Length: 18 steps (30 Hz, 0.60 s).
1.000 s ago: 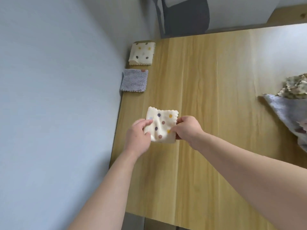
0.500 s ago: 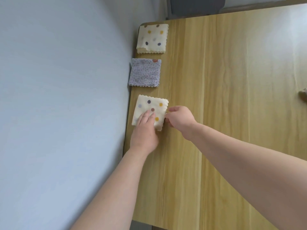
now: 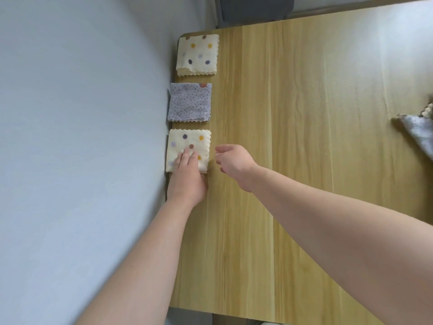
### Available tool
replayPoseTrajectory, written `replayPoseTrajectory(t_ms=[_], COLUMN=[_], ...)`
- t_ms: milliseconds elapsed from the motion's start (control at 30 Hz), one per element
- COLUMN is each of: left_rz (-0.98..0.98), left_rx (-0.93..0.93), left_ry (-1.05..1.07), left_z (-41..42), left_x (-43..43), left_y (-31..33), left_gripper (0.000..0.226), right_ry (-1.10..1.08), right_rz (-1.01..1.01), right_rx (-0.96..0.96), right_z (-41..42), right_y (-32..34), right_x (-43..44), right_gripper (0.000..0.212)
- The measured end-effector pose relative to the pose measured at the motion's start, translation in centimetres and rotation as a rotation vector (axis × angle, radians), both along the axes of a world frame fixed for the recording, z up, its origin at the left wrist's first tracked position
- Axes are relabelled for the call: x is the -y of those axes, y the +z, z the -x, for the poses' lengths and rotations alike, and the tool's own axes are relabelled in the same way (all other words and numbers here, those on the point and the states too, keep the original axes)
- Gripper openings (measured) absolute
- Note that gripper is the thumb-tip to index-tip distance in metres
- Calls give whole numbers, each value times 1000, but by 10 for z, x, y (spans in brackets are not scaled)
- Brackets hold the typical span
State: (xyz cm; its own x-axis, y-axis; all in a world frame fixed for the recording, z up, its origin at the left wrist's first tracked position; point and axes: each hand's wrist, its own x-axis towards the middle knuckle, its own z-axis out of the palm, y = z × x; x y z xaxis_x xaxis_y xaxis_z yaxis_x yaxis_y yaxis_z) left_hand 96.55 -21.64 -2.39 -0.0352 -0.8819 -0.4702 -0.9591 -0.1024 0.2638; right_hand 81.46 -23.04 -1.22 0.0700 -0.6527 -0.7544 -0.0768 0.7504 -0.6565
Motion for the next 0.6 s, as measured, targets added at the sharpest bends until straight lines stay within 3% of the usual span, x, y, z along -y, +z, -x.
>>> replayPoseTrajectory(t_ms=[133, 167, 300, 600], left_rz=[111, 97, 99, -128], left_rx=[-54, -216, -318, -472], left_ry=[92, -44, 29, -106], left_z=[18, 91, 120, 261], left_x=[-8, -40, -62, -135], left_y=[21, 48, 58, 83], left_gripper=[54, 49, 27, 19], right_ry=[-120, -293, -369, -674], right_rz=[12, 21, 12, 83], right_rx=[-18, -109, -140, -282], right_z=[20, 96, 134, 281], right_y=[19, 59, 74, 116], right_x=[-10, -66, -101, -212], right_gripper=[36, 31, 20, 15])
